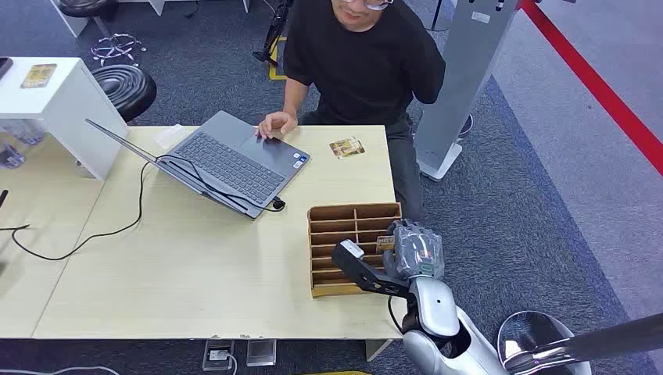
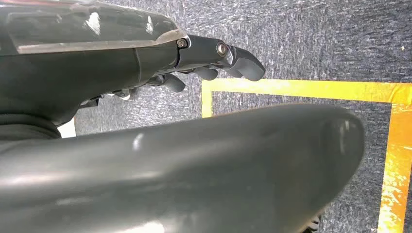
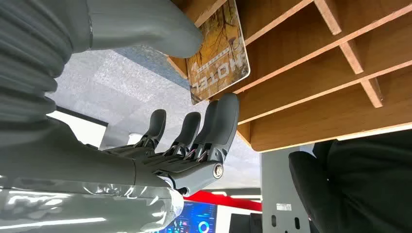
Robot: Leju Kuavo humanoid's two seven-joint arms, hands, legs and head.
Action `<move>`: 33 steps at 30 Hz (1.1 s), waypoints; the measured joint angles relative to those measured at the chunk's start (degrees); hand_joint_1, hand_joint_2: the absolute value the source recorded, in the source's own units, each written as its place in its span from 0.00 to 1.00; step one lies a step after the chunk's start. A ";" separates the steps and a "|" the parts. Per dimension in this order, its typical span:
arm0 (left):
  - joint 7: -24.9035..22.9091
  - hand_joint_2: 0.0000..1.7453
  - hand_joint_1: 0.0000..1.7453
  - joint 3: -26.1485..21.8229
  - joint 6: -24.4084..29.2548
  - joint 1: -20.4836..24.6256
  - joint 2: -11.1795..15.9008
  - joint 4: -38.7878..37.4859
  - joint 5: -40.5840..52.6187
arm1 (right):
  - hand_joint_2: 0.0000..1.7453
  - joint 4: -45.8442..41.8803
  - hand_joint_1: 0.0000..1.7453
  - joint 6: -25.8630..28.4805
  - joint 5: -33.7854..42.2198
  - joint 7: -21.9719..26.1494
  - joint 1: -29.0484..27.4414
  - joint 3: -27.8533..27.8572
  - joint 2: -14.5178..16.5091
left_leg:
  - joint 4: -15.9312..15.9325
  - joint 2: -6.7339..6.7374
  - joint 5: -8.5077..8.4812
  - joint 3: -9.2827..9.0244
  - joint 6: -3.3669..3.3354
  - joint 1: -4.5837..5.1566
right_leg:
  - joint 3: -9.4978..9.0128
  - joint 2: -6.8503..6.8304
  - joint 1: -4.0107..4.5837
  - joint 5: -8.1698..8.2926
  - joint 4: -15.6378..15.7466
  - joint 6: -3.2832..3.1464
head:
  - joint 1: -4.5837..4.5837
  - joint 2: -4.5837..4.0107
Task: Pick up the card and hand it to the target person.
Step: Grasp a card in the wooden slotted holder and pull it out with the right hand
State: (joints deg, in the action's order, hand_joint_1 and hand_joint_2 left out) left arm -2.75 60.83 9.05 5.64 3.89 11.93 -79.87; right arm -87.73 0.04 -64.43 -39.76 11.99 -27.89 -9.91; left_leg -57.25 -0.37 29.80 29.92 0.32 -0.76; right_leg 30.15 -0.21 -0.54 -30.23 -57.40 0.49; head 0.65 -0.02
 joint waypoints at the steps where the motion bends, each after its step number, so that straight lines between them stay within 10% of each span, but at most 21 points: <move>1: 0.00 0.00 0.00 0.00 0.00 0.00 0.00 0.00 0.02 | 1.00 0.01 0.45 0.00 -0.01 0.00 -0.02 0.01 0.02 | 0.00 0.00 0.00 0.00 0.00 0.00 | 0.00 0.00 0.00 0.00 0.00 0.00 | 0.00 0.00; 23: 0.00 0.00 0.00 0.17 -0.61 0.00 0.00 0.00 0.76 | 1.00 -0.78 0.58 -1.05 -0.89 0.00 -1.85 0.38 0.23 | 0.00 0.00 0.00 -0.02 0.00 0.00 | -0.01 0.00 0.00 0.00 0.00 0.00 | 0.02 0.01; 33: 0.00 0.00 0.00 0.19 -0.68 0.00 0.00 0.00 0.83 | 1.00 -1.30 0.84 -1.05 -1.12 0.00 -2.24 1.13 0.23 | 0.00 0.00 0.00 -0.02 0.00 0.00 | -0.01 0.00 0.00 0.00 0.00 0.00 | 0.00 0.00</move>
State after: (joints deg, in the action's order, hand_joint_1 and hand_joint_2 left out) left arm -2.75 61.02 8.37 5.64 3.89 11.93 -79.03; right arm -89.03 -1.01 -65.55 -39.76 9.75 -26.76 -9.68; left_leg -57.25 -0.37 29.80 29.90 0.32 -0.76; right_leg 30.14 -0.21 -0.54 -30.23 -57.40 0.49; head 0.64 -0.02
